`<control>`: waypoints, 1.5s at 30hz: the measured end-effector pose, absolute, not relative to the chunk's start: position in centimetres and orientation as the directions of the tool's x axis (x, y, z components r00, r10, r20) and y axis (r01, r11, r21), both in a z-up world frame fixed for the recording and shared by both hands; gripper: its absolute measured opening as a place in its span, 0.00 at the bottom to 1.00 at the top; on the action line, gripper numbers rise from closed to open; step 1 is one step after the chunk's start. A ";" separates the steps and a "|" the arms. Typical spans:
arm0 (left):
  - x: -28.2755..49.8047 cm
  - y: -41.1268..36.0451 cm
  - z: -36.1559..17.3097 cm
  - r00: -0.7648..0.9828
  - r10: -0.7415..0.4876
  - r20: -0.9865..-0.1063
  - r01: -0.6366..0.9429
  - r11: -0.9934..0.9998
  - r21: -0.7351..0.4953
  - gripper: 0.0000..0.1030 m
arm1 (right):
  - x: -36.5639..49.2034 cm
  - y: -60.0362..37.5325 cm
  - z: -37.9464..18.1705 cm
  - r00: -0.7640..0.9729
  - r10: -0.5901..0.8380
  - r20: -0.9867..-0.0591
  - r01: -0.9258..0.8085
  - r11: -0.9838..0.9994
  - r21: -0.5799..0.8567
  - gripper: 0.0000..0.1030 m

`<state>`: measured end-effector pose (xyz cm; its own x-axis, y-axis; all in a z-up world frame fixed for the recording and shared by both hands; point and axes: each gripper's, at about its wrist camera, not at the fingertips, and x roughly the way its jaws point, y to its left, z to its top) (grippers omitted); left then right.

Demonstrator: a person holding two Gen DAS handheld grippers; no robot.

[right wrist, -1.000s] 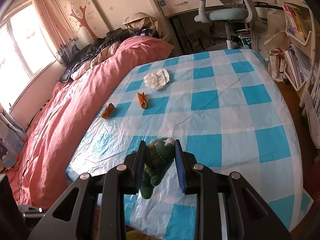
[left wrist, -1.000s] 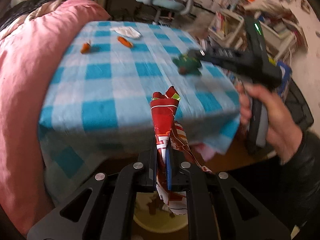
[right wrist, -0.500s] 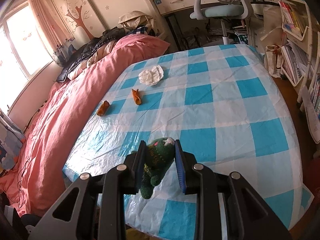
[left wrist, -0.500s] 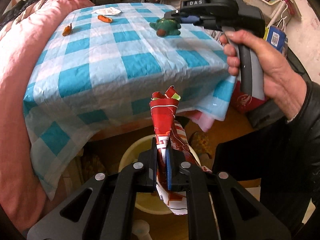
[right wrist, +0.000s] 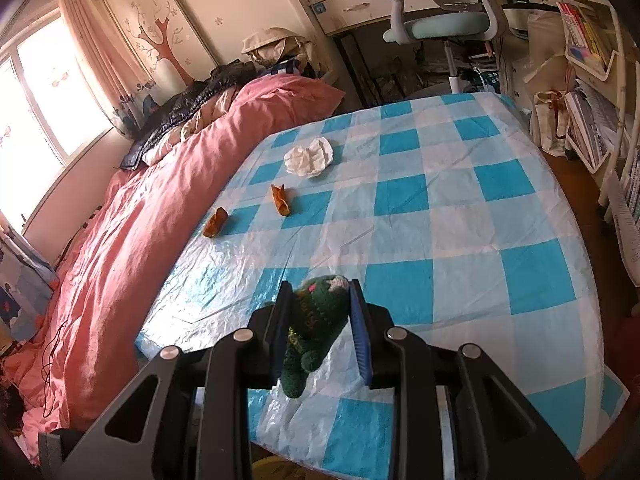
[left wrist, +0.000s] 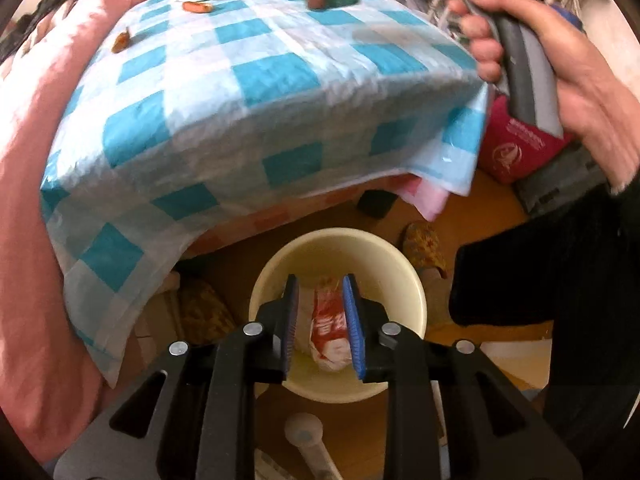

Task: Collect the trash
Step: 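Lower the red bag into the yellow bin and open the left gripper, then move the left gripper to an orange peel piece and close on it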

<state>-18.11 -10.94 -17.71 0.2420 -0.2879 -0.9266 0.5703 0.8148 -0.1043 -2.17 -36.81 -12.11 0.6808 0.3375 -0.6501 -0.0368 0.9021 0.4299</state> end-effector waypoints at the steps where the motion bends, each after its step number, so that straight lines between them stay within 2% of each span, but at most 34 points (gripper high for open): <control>1: -18.0 -10.8 -17.6 0.247 -0.288 -0.925 0.562 0.820 -0.105 0.21 | -2.2 -36.9 -12.1 0.682 0.340 -0.648 -0.038 0.901 0.432 0.28; 7: -17.8 -11.0 -16.0 0.317 -0.333 -0.888 0.548 0.828 -0.115 0.24 | -2.5 -37.2 -11.8 0.687 0.353 -0.635 -0.046 0.894 0.446 0.28; 12: -17.3 -10.4 -13.9 0.418 -0.368 -0.831 0.510 0.852 -0.120 0.38 | -3.0 -37.3 -11.2 0.687 0.363 -0.630 -0.056 0.890 0.452 0.28; 22: -16.5 -9.1 -12.0 0.554 -0.322 -0.768 0.428 0.901 -0.069 0.41 | -3.5 -37.5 -10.3 0.704 0.360 -0.612 -0.069 0.892 0.446 0.28; 30: -15.0 -8.7 -11.4 0.612 -0.266 -0.745 0.389 0.921 -0.010 0.48 | -3.2 -36.9 -9.9 0.709 0.362 -0.605 -0.081 0.894 0.440 0.28; 36: -8.6 -7.5 -10.7 0.621 -0.212 -0.755 0.298 0.954 -0.022 0.51 | -2.5 -37.0 -10.4 0.701 0.351 -0.621 -0.050 0.893 0.448 0.28; 40: -2.3 -7.3 -10.3 0.655 -0.145 -0.741 0.233 0.972 0.016 0.51 | -2.2 -37.5 -10.2 0.707 0.362 -0.607 -0.038 0.878 0.478 0.28; 45: 5.3 -7.2 -11.7 0.656 -0.088 -0.750 0.155 0.988 0.019 0.51 | -1.9 -37.6 -10.1 0.703 0.371 -0.607 -0.038 0.872 0.489 0.28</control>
<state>5.28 -7.18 -11.74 0.6559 -0.0885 -0.7496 0.1548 0.9878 0.0188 -1.90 -37.61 -10.08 0.7032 0.3708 -0.6067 -0.0381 0.8716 0.4887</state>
